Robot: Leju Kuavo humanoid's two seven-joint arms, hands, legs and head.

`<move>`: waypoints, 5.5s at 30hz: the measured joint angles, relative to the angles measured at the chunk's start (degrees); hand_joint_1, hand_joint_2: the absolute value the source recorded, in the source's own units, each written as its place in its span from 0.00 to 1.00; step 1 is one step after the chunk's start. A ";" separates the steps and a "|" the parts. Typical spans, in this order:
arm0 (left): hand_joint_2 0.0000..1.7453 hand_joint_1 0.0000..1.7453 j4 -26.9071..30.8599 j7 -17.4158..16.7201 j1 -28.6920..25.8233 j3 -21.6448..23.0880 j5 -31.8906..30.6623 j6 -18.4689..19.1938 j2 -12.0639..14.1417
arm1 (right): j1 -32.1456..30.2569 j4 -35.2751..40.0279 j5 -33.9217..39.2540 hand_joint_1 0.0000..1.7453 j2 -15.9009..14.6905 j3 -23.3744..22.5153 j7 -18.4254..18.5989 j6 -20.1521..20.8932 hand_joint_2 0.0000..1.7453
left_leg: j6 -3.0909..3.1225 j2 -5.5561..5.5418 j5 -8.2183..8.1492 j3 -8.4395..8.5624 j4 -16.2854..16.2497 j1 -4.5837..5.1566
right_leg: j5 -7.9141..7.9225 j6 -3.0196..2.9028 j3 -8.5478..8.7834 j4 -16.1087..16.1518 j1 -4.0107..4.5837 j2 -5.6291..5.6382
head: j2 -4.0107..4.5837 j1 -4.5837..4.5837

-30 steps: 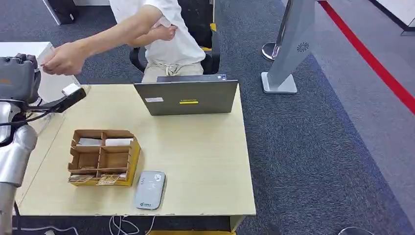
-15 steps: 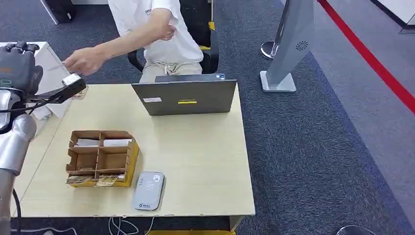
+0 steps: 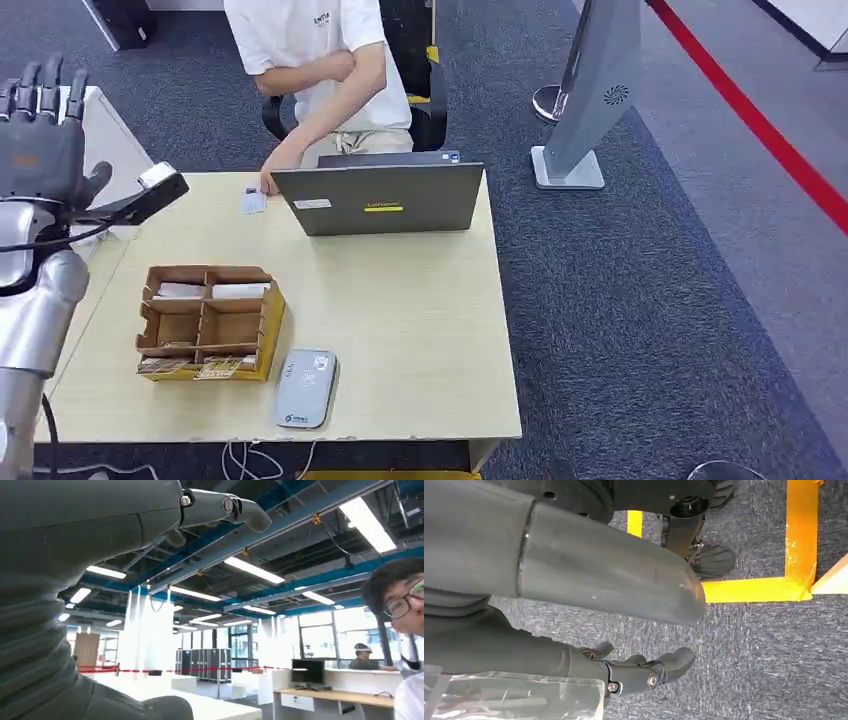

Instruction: Pass the card to the sensor for recognition and then transmit it.

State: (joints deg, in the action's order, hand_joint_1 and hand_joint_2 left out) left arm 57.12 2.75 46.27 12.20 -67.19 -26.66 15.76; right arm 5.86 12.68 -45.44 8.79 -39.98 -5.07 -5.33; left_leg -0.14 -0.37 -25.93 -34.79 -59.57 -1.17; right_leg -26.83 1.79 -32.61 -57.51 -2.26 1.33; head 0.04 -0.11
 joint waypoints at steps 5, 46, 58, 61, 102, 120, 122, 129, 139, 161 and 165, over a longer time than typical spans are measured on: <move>1.00 0.00 16.01 -1.55 -13.67 0.00 0.83 2.60 1.45 | -1.58 -0.07 1.88 0.00 0.00 -1.29 -1.20 -0.99 0.00 | -0.10 0.03 -0.11 0.00 0.03 0.00 | -0.10 -0.02 -0.02 0.01 -0.01 0.03 | 0.00 0.00; 1.00 0.00 44.49 -0.90 -39.50 9.46 -1.03 15.08 0.83 | -2.79 -0.07 3.30 0.00 0.00 -7.71 -2.93 -1.47 0.00 | -0.06 -0.15 -0.09 -0.10 0.03 -0.01 | -0.13 -0.06 -0.07 0.02 0.01 -0.20 | 0.00 0.00; 1.00 0.00 44.49 -0.09 -39.95 13.22 0.98 16.22 0.33 | -2.80 -0.04 3.08 0.00 0.00 -8.61 -2.95 -1.44 0.00 | -0.06 -0.15 -0.09 -0.10 0.03 -0.01 | -0.13 -0.06 -0.07 0.02 0.01 -0.20 | 0.00 0.00; 1.00 0.00 44.49 -0.09 -40.14 13.46 1.05 16.22 0.33 | -2.78 -0.04 3.11 0.00 0.00 -8.63 -2.97 -1.44 0.00 | -0.06 -0.15 -0.09 -0.11 0.03 -0.01 | -0.13 -0.05 -0.07 0.02 0.01 -0.20 | 0.00 0.00; 1.00 0.00 39.60 -3.74 -53.27 11.21 3.19 15.06 -1.59 | -2.84 0.24 -0.13 0.00 0.00 -10.69 -2.23 -1.31 0.00 | -0.06 -0.17 -0.09 -0.12 0.05 -0.01 | -0.14 -0.06 -0.06 0.02 0.01 -0.23 | 0.00 0.00; 1.00 0.00 40.71 -6.23 -57.05 2.40 -0.18 10.89 -3.10 | -2.86 0.50 -2.05 0.00 0.00 -11.96 -1.97 -1.44 0.00 | -0.06 -0.23 -0.09 -0.12 0.05 -0.01 | -0.14 -0.06 -0.03 0.02 0.01 -0.28 | 0.00 0.00; 1.00 0.00 40.71 -6.38 -57.24 1.82 -0.66 9.62 -3.58 | -2.86 0.52 -2.29 0.00 0.00 -12.04 -1.97 -1.44 0.00 | -0.06 -0.23 -0.09 -0.12 0.05 -0.01 | -0.14 -0.06 -0.03 0.02 0.01 -0.30 | 0.00 0.00; 1.00 0.00 40.71 -6.51 -57.98 -0.13 -1.75 5.61 -5.53 | -2.85 0.52 -3.23 0.00 0.04 -12.39 -1.94 -1.82 0.00 | -0.06 -0.26 -0.09 -0.13 0.04 -0.01 | -0.14 -0.06 -0.03 0.02 0.01 -0.34 | 0.00 0.00; 1.00 0.00 40.71 -6.89 -58.19 -3.15 -2.82 2.84 -7.10 | -2.86 0.52 -4.15 0.00 0.15 -12.46 -1.70 -1.80 0.00 | -0.06 -0.27 -0.09 -0.12 0.04 -0.01 | -0.14 -0.06 -0.03 0.02 0.01 -0.38 | 0.00 0.00; 1.00 0.00 35.40 -6.38 -55.73 -5.73 -4.44 2.71 -8.59 | -2.81 0.52 -5.74 0.00 0.46 -12.46 -1.55 -1.69 0.00 | -0.06 -0.28 -0.09 -0.12 0.04 -0.01 | -0.14 -0.06 -0.03 0.03 0.01 -0.39 | 0.00 0.00; 1.00 0.00 33.76 -5.66 -54.59 -5.73 -6.32 2.66 -8.83 | -2.78 0.52 -6.51 0.00 0.48 -12.46 -1.35 -1.42 0.00 | -0.06 -0.29 -0.08 -0.12 0.04 -0.01 | -0.14 -0.06 -0.03 0.03 0.01 -0.41 | 0.00 0.00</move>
State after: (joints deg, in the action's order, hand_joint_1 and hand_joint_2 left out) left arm 90.88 -2.91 -8.31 6.47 -73.51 -24.00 6.93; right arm 3.08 13.20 -51.95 9.27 -52.43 -6.43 -6.75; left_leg -0.20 -0.66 -26.02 -34.91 -59.54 -1.18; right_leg -26.97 1.73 -32.63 -57.48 -2.26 0.93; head 0.04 -0.11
